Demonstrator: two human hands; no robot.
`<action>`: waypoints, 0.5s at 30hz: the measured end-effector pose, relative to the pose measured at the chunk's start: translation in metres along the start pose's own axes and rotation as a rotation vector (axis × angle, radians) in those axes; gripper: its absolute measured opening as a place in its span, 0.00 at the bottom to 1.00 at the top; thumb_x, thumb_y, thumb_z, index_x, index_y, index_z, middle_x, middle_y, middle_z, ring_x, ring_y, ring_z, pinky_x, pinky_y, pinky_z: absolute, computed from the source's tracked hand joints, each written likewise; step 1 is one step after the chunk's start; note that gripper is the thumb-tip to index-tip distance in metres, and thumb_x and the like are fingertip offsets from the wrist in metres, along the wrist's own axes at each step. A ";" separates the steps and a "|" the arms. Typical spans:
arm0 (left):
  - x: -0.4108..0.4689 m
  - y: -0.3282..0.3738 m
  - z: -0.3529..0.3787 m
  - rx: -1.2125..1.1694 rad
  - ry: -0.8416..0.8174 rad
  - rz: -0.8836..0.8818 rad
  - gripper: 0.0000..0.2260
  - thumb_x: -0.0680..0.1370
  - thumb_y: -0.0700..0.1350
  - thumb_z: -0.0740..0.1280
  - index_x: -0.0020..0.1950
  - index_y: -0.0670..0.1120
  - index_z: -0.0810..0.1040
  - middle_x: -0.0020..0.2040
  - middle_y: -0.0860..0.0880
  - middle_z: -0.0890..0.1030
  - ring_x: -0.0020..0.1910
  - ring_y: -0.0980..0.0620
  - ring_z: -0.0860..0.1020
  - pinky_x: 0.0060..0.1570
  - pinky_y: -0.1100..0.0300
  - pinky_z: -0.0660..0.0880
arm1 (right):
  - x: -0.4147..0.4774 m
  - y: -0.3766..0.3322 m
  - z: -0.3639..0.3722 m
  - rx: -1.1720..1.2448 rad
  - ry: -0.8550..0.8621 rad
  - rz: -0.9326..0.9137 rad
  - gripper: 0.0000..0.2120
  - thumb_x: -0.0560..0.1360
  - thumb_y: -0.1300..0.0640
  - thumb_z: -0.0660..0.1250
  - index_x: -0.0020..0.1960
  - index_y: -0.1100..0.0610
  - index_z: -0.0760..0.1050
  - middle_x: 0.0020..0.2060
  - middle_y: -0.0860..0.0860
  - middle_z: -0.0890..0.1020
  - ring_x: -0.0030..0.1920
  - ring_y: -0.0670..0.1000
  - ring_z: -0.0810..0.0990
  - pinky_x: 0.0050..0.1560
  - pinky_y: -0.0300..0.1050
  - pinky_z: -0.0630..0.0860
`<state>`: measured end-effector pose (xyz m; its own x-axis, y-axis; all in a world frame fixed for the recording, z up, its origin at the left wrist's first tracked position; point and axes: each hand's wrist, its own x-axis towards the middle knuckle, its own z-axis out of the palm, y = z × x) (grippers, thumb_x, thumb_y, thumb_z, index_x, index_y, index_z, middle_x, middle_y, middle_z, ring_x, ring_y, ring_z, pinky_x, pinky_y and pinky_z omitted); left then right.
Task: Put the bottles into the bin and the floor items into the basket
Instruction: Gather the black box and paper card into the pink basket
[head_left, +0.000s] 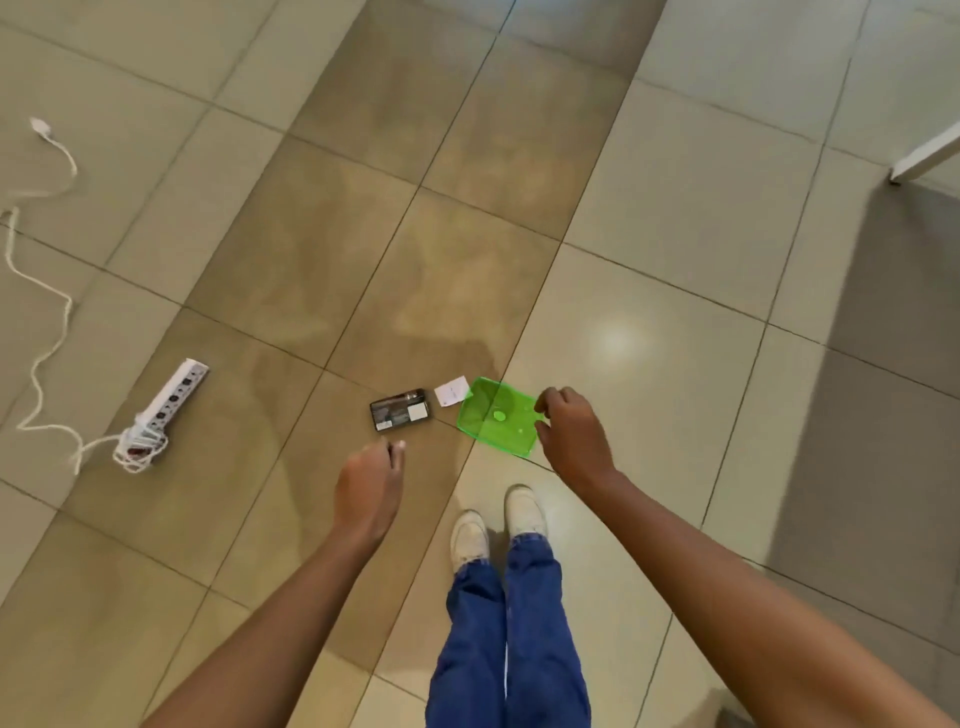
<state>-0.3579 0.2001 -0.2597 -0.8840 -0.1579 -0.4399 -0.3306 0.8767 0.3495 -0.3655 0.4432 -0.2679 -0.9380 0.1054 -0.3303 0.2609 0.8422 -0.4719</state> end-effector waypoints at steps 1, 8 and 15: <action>0.017 -0.005 0.014 0.012 0.000 -0.022 0.14 0.80 0.49 0.61 0.40 0.42 0.74 0.36 0.42 0.78 0.37 0.42 0.75 0.35 0.56 0.64 | 0.019 0.004 0.017 -0.011 -0.037 -0.018 0.09 0.72 0.65 0.67 0.52 0.62 0.76 0.47 0.59 0.78 0.49 0.61 0.77 0.45 0.50 0.75; 0.124 -0.055 0.123 0.035 -0.101 -0.110 0.06 0.69 0.36 0.68 0.46 0.41 0.78 0.43 0.43 0.80 0.45 0.42 0.78 0.41 0.55 0.73 | 0.130 0.040 0.146 0.112 0.038 0.007 0.06 0.72 0.68 0.62 0.46 0.63 0.76 0.43 0.60 0.78 0.42 0.61 0.77 0.38 0.53 0.76; 0.213 -0.107 0.247 -0.011 -0.037 -0.070 0.27 0.67 0.42 0.78 0.63 0.40 0.72 0.60 0.40 0.74 0.59 0.41 0.74 0.57 0.50 0.73 | 0.221 0.081 0.290 0.092 0.008 -0.031 0.14 0.68 0.70 0.65 0.52 0.61 0.76 0.50 0.59 0.79 0.51 0.60 0.76 0.47 0.50 0.74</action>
<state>-0.4294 0.1846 -0.5949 -0.8459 -0.2013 -0.4940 -0.3946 0.8592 0.3256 -0.4852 0.3816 -0.6161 -0.9475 0.0845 -0.3085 0.2515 0.7927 -0.5553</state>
